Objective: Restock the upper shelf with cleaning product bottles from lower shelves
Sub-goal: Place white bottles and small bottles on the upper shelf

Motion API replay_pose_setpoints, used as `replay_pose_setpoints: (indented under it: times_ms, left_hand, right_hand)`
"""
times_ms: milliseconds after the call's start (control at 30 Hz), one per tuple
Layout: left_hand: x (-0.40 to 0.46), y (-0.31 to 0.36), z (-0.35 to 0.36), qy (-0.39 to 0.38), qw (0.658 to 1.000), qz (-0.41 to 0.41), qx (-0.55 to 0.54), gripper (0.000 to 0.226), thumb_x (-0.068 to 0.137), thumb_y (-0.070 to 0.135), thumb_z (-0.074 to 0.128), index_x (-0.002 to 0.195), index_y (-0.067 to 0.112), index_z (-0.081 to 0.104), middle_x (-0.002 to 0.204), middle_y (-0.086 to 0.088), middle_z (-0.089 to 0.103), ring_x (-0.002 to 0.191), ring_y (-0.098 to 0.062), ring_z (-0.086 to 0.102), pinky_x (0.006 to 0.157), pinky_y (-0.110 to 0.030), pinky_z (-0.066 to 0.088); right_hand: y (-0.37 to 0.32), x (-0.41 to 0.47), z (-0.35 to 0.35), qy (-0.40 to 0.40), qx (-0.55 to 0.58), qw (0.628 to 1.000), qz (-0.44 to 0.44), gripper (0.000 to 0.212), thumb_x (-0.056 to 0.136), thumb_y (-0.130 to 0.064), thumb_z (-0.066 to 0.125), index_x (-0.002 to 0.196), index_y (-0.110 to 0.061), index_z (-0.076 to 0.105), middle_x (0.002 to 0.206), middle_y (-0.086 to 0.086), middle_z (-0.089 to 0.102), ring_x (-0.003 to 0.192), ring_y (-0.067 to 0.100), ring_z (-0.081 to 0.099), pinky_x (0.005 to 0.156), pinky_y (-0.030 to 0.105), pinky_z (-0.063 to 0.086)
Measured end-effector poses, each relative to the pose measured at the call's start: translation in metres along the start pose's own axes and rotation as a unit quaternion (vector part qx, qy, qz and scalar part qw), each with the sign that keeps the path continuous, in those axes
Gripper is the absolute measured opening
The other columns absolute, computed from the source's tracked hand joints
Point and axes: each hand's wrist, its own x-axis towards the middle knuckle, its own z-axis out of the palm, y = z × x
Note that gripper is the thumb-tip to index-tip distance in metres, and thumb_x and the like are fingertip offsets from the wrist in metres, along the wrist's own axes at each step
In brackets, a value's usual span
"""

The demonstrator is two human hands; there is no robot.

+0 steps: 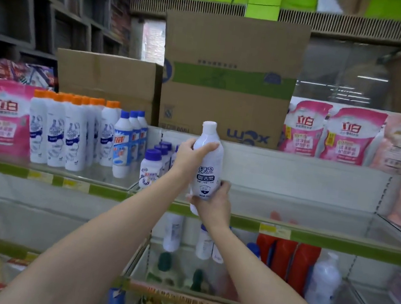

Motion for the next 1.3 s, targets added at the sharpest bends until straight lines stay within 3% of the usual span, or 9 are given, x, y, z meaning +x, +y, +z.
replay_pose_setpoints:
  times_ms: [167,300,467,733,900,1000,1100,1200,1300]
  left_hand:
    - [0.033,-0.022,0.004,-0.011,0.999,0.044,0.026,0.037,0.068,0.046,0.085,0.096,0.026,0.073,0.096,0.001,0.075,0.093,-0.018,0.071,0.085,-0.042,0.060]
    - [0.063,-0.033,0.007,-0.029,0.997,0.054,0.051,0.028,0.071,0.043,0.086,0.089,0.041,0.065,0.099,0.012,0.071,0.095,-0.009,0.068,0.082,-0.030,0.057]
    - [0.102,-0.072,0.005,-0.015,0.997,0.048,0.054,0.041,0.070,0.054,0.081,0.101,0.029,0.070,0.098,0.006,0.073,0.093,-0.012,0.069,0.084,-0.035,0.058]
    - [0.147,-0.110,0.011,-0.001,0.998,0.034,0.049,0.045,0.077,0.064,0.069,0.112,0.038,0.059,0.102,0.016,0.068,0.094,-0.003,0.066,0.087,-0.038,0.056]
    - [0.160,-0.125,0.024,0.032,0.996,0.051,0.059,0.050,0.077,0.075,0.059,0.117,0.045,0.054,0.115,0.012,0.063,0.111,-0.012,0.058,0.097,-0.044,0.050]
    - [0.168,-0.129,0.029,0.024,0.995,0.048,0.079,0.062,0.087,0.065,0.057,0.135,0.027,0.048,0.130,-0.002,0.047,0.125,-0.021,0.040,0.106,-0.043,0.039]
    - [0.175,-0.130,0.029,0.007,0.996,0.032,0.086,0.069,0.086,0.068,0.056,0.135,0.022,0.045,0.130,-0.004,0.044,0.125,-0.022,0.038,0.106,-0.048,0.039]
    - [0.180,-0.130,0.025,-0.008,0.997,0.010,0.076,0.076,0.072,0.081,0.055,0.125,0.028,0.047,0.123,0.000,0.047,0.121,-0.022,0.045,0.104,-0.048,0.043]
    - [0.184,-0.129,0.019,-0.016,0.998,-0.014,0.063,0.080,0.061,0.087,0.061,0.117,0.032,0.050,0.119,0.003,0.052,0.115,-0.019,0.055,0.099,-0.047,0.049]
  right_hand:
    - [0.011,0.037,0.009,0.022,-0.045,0.999,0.007,0.067,0.067,-0.033,0.089,0.108,-0.021,0.039,0.105,-0.002,0.063,0.081,0.020,0.057,0.052,0.020,0.035]
    - [0.020,0.065,0.028,0.054,-0.049,0.997,0.014,0.071,0.062,-0.034,0.090,0.107,-0.019,0.037,0.109,0.004,0.062,0.093,0.027,0.063,0.062,0.032,0.044]
    - [0.034,0.087,0.058,0.052,-0.074,0.994,0.058,0.067,0.067,-0.040,0.085,0.110,-0.019,0.037,0.108,0.000,0.059,0.097,0.030,0.064,0.077,0.042,0.055]
    - [0.077,0.154,0.091,0.024,-0.049,0.995,0.083,0.063,0.057,-0.054,0.069,0.100,-0.027,0.030,0.105,-0.005,0.066,0.088,0.020,0.068,0.073,0.050,0.058]
    - [0.076,0.159,0.093,0.048,-0.064,0.994,0.075,0.049,0.078,-0.025,0.073,0.102,-0.019,0.031,0.100,0.000,0.062,0.074,0.011,0.061,0.052,0.025,0.041]
    - [0.080,0.162,0.091,0.047,-0.065,0.994,0.071,0.040,0.091,-0.016,0.065,0.106,-0.021,0.028,0.092,-0.005,0.052,0.072,0.014,0.050,0.053,0.015,0.038]
    - [0.074,0.163,0.092,0.037,-0.039,0.995,0.081,0.050,0.083,-0.025,0.074,0.113,-0.028,0.034,0.105,-0.005,0.056,0.092,0.022,0.057,0.078,0.027,0.047]
    - [0.070,0.169,0.094,0.027,0.031,0.994,0.104,0.074,0.060,-0.043,0.075,0.117,-0.013,0.039,0.114,0.006,0.064,0.098,0.025,0.064,0.071,0.029,0.049]
    - [0.072,0.171,0.093,0.025,0.002,0.995,0.092,0.070,0.073,-0.025,0.085,0.118,-0.018,0.032,0.115,0.000,0.061,0.095,0.012,0.062,0.059,0.021,0.047]
